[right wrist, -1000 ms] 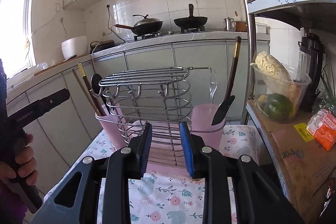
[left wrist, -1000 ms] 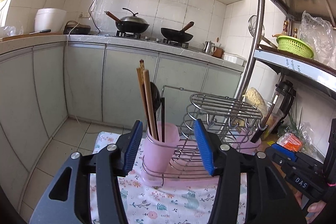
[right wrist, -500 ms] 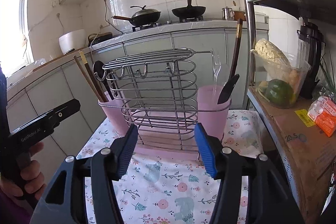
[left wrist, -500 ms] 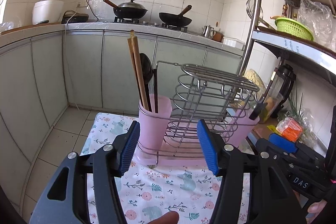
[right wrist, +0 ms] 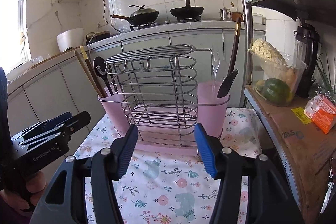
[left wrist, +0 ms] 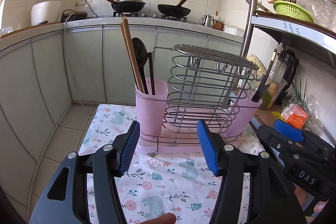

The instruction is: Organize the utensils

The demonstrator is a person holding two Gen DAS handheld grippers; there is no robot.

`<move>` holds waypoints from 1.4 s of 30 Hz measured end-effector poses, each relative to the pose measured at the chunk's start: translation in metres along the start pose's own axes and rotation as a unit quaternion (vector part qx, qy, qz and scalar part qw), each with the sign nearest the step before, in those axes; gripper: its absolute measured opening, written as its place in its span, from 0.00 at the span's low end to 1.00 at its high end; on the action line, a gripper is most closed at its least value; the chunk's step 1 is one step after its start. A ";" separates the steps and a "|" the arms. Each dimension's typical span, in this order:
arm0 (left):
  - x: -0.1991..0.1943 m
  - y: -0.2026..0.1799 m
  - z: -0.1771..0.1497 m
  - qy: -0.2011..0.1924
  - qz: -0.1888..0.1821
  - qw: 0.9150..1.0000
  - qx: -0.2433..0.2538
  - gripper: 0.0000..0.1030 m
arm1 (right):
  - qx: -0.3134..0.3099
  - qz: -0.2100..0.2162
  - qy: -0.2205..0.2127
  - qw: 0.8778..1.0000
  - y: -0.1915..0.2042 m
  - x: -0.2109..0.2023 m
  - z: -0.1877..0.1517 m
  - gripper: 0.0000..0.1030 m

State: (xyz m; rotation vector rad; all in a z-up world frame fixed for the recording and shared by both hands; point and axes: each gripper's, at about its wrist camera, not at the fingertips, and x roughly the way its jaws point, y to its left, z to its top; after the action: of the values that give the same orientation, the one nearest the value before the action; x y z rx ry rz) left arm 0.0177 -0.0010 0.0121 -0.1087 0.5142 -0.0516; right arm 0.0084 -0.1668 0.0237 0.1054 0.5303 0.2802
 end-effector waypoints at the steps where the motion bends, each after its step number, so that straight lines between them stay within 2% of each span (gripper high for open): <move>1: 0.000 0.000 0.000 0.001 0.000 1.000 -0.001 0.55 | -0.001 0.000 0.001 1.000 0.000 0.000 -0.001 0.54; 42: 0.008 -0.002 -0.017 0.021 -0.004 1.000 0.001 0.55 | -0.014 -0.006 0.024 1.000 0.008 0.016 -0.019 0.54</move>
State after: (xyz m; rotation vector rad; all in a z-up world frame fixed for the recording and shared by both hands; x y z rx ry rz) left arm 0.0160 -0.0049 -0.0066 -0.1074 0.5561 -0.0619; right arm 0.0098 -0.1545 0.0014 0.0689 0.5749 0.2782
